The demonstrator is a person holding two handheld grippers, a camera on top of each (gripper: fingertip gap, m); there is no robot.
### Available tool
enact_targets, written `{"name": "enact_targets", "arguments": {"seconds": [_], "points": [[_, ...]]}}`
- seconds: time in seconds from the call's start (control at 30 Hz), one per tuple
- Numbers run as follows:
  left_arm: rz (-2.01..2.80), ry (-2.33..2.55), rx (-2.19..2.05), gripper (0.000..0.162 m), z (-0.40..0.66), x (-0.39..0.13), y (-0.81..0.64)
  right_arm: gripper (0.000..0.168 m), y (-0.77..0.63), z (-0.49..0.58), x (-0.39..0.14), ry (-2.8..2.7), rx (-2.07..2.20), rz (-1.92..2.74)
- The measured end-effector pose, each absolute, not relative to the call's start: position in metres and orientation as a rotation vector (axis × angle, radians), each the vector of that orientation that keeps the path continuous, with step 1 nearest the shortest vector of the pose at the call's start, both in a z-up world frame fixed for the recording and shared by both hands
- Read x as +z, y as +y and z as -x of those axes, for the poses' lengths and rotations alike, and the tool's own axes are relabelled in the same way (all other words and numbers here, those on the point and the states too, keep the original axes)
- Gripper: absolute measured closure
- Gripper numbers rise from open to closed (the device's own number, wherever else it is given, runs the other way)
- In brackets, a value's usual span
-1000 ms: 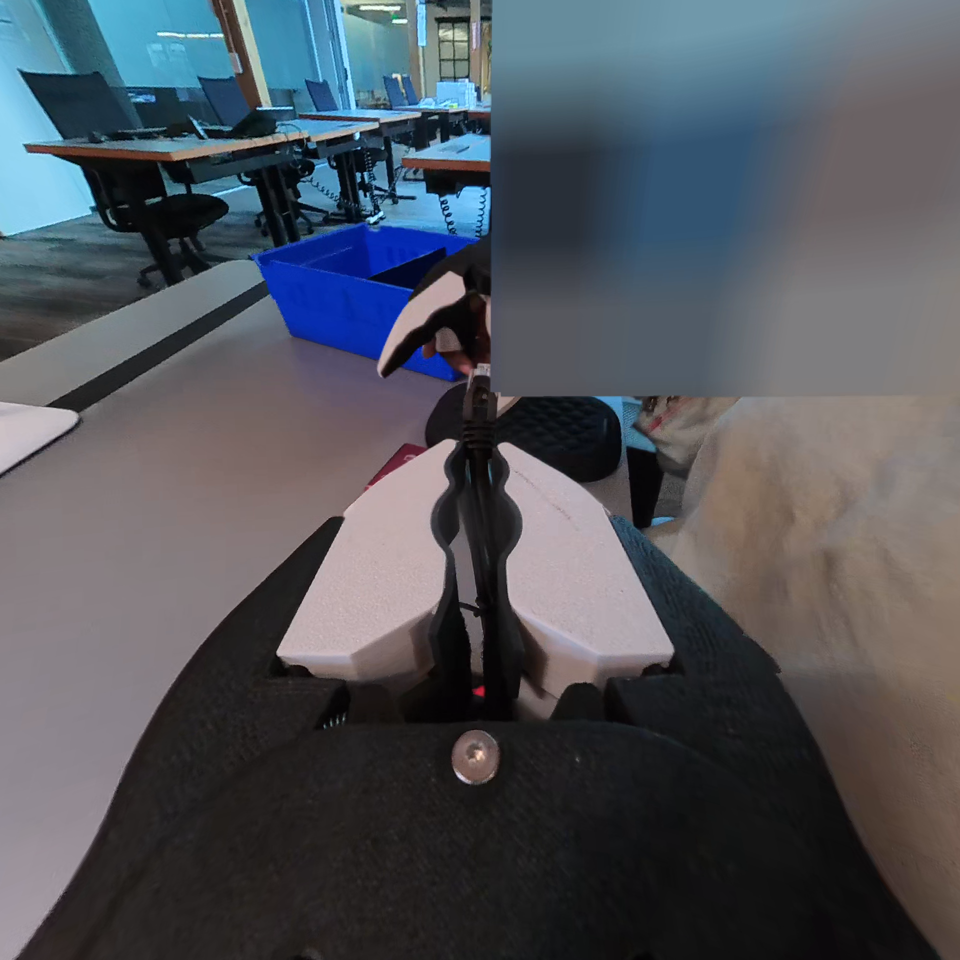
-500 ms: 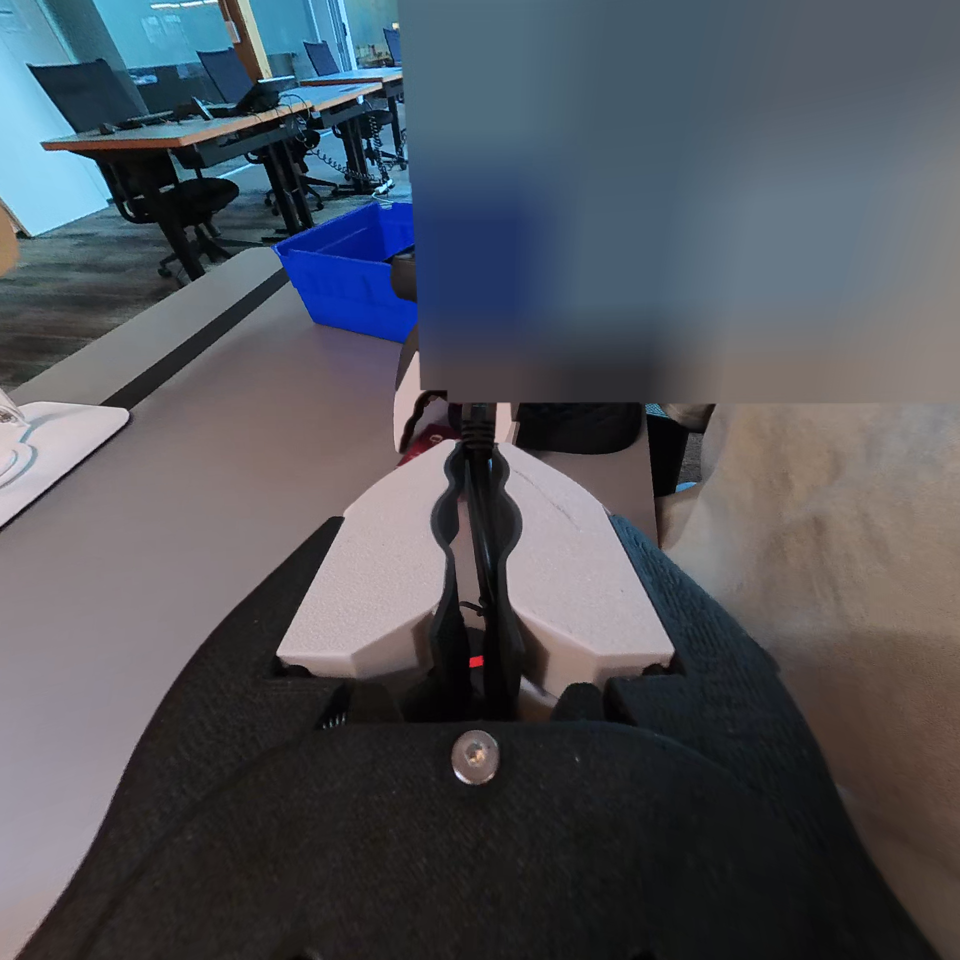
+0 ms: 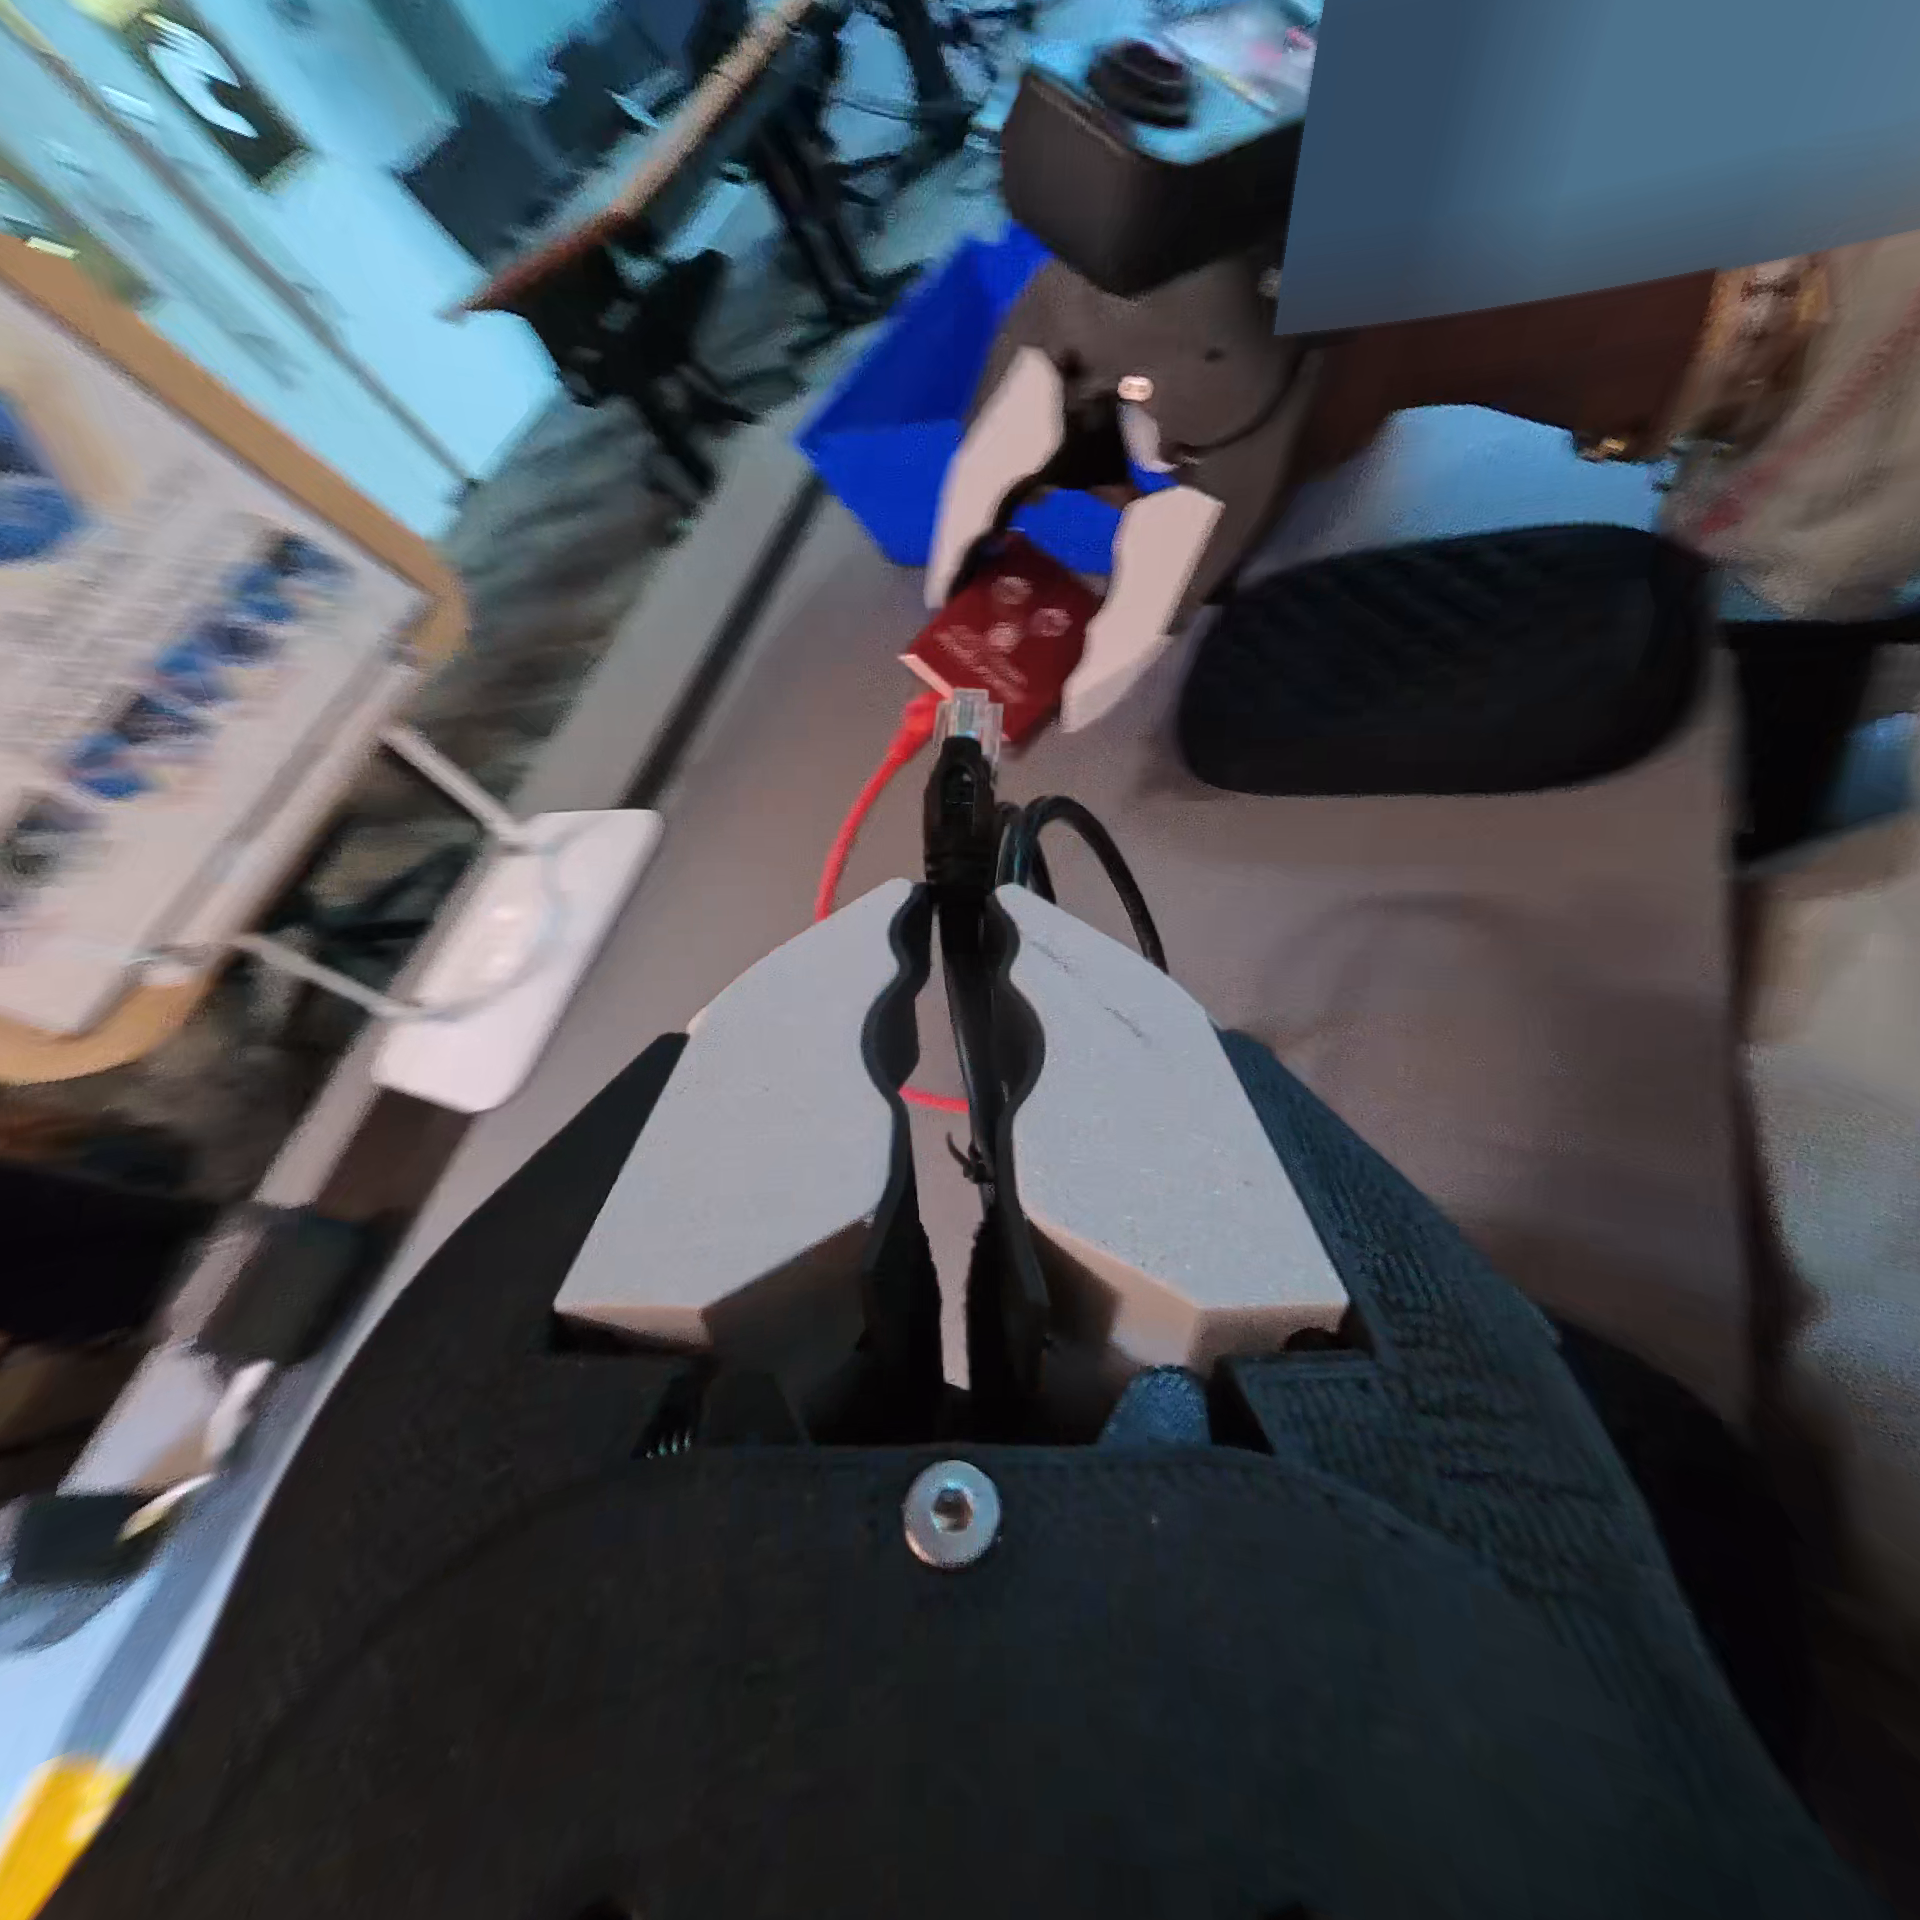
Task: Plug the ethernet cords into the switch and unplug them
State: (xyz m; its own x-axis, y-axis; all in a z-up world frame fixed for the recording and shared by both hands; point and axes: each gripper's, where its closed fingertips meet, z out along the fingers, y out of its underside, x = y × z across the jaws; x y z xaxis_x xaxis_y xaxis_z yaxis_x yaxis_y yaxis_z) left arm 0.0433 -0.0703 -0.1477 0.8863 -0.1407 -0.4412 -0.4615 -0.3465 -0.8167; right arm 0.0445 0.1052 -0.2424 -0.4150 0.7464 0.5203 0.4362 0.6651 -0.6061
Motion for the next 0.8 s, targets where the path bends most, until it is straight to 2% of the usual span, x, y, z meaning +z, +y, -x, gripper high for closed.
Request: {"name": "enact_targets", "arguments": {"seconds": [0.13,0.23,0.33,0.57,0.8], "points": [[1.830,0.389,0.457,0.153,-0.033,-0.112,-0.082,0.100,0.113,-0.040,-0.223,-1.967,0.483,0.997],[1.952,0.460,0.457,0.152,-0.048,-0.149,-0.063,0.100,0.104,-0.040,-0.220,-1.944,0.443,0.995],[2.026,0.503,0.367,0.153,-0.060,-0.200,-0.040,0.100,0.073,-0.044,-0.214,-1.986,0.586,0.883],[1.994,0.508,0.159,0.152,-0.068,-0.215,-0.032,0.099,0.018,-0.082,-0.206,-2.184,1.042,0.566],[1.920,0.636,0.180,0.152,-0.085,-0.210,-0.031,0.099,0.018,-0.096,-0.209,-2.294,1.049,0.480]]}}
